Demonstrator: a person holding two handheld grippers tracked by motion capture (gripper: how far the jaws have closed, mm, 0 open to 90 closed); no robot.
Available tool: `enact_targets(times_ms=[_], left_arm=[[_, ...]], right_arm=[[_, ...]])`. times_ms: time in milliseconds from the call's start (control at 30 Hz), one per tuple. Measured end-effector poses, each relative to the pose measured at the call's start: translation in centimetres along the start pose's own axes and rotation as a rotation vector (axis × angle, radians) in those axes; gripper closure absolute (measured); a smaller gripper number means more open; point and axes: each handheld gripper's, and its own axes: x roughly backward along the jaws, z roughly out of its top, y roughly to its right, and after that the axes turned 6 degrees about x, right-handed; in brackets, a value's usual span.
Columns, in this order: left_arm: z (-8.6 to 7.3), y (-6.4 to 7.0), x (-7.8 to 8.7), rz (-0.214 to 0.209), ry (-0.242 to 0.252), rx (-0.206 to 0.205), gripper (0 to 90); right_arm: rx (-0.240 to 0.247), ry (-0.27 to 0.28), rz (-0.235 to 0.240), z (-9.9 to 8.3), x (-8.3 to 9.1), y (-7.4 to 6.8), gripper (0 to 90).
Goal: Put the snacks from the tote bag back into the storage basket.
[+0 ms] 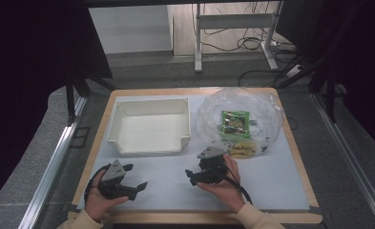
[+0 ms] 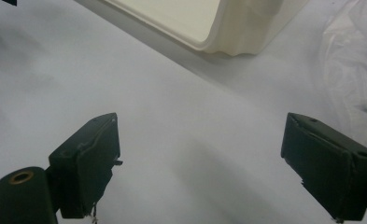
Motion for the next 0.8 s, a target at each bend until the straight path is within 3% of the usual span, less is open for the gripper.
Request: enact_targets(times_ms=[800], left_arm=[[0.0, 0.1, 0.0, 0.008, 0.004, 0.001, 12.7]], right_arm=[[0.006, 0.038, 0.032, 1.0, 1.0, 0.2, 13.7]])
